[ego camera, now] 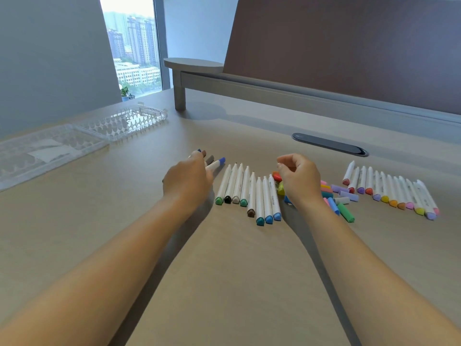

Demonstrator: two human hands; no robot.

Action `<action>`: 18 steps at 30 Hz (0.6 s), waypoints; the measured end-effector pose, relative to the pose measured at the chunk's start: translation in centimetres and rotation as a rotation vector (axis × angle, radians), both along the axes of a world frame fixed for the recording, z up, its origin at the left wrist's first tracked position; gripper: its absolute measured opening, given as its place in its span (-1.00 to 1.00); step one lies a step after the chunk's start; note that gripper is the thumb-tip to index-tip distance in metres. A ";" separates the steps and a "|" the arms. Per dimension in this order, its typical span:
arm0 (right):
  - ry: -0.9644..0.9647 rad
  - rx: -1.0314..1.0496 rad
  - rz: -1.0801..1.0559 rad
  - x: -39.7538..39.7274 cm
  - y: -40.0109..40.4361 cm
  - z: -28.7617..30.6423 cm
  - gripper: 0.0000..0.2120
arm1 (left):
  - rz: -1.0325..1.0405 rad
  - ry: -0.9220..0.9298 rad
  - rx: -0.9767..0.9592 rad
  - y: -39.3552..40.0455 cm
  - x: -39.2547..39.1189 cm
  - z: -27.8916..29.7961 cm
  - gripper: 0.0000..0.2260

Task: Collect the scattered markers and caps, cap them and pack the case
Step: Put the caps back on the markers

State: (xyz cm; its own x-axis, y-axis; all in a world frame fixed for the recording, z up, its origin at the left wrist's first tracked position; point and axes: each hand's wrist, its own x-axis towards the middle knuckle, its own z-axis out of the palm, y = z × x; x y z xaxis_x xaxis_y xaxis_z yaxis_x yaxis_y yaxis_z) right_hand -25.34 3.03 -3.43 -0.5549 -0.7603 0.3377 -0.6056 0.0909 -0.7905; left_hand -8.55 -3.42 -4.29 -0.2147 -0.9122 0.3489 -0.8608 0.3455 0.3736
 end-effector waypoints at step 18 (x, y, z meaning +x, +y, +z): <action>0.081 0.098 -0.089 -3.9 3.9 -0.3 -0.74 | -0.091 -0.360 0.106 0.3 -2.8 0.3 -0.83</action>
